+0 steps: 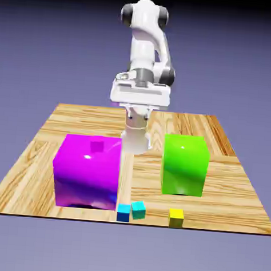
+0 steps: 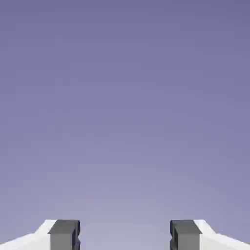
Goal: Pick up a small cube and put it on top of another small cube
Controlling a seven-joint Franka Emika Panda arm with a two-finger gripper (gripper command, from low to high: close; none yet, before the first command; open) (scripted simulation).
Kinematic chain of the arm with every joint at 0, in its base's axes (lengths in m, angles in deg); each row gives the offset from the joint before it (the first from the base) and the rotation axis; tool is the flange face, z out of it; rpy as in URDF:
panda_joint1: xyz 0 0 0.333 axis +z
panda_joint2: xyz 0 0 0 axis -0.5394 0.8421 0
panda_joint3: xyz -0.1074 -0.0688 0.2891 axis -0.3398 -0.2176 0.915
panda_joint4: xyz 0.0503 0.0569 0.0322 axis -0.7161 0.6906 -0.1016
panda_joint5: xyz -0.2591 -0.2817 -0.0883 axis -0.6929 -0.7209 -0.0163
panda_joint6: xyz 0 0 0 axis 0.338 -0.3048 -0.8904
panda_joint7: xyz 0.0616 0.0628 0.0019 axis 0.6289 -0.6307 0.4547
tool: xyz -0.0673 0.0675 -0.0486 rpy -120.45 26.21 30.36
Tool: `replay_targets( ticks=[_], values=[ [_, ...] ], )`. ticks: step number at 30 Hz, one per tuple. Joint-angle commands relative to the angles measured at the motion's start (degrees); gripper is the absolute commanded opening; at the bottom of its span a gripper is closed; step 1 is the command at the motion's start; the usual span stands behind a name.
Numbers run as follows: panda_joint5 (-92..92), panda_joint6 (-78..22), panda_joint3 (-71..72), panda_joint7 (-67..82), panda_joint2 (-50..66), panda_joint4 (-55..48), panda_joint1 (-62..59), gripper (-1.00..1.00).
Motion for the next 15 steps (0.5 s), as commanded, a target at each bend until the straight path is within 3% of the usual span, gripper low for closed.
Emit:
replay_targets(
  ticks=[1, 15],
  values=[
    [0.59, -0.6, -1.04, 2.5, 1.51, -0.74, 1.07, 0.0],
    [8.86, -9.06, -15.51, 37.38, 22.63, -11.12, 16.06, 0.0]
  ],
)
